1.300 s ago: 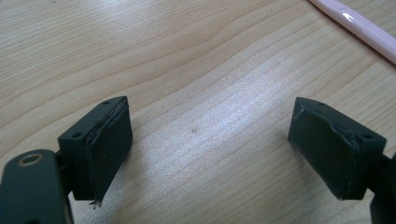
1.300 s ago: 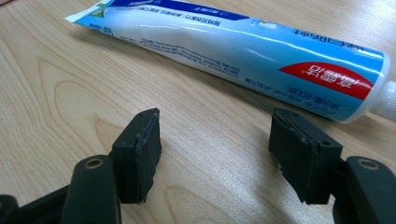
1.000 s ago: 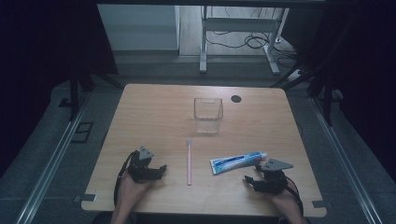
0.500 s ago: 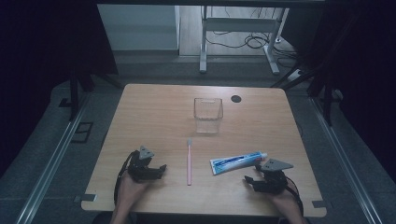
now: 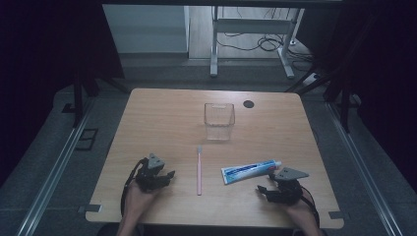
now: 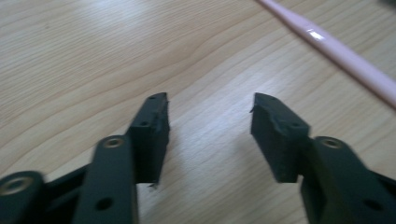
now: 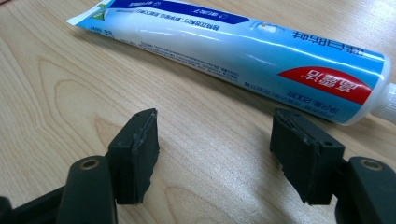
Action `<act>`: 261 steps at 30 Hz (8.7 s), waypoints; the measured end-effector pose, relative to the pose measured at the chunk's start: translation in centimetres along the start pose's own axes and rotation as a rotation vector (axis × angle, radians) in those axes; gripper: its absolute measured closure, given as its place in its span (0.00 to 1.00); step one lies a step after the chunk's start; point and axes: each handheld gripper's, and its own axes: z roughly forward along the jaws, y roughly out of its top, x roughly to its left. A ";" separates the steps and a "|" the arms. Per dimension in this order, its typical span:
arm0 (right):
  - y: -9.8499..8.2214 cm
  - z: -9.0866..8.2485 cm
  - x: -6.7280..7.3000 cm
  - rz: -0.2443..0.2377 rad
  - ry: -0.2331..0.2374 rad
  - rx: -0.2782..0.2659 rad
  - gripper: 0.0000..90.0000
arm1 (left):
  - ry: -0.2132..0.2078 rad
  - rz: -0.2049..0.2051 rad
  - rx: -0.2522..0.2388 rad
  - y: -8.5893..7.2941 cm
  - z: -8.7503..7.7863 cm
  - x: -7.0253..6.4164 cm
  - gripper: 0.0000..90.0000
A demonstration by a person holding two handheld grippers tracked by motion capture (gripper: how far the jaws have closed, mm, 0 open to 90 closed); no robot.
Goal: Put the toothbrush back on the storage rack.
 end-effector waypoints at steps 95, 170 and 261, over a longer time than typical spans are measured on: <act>0.0 0.0 0.0 -0.002 0.004 0.001 0.35 | -0.221 0.092 0.136 3.5 2.9 -3.9 0.98; 0.0 0.0 0.0 -0.008 0.008 0.001 0.33 | -0.126 0.179 0.709 13.5 8.9 -4.2 0.88; 0.0 0.0 0.0 -0.006 0.010 0.001 0.33 | -0.133 0.142 0.089 23.9 1.0 -1.8 0.88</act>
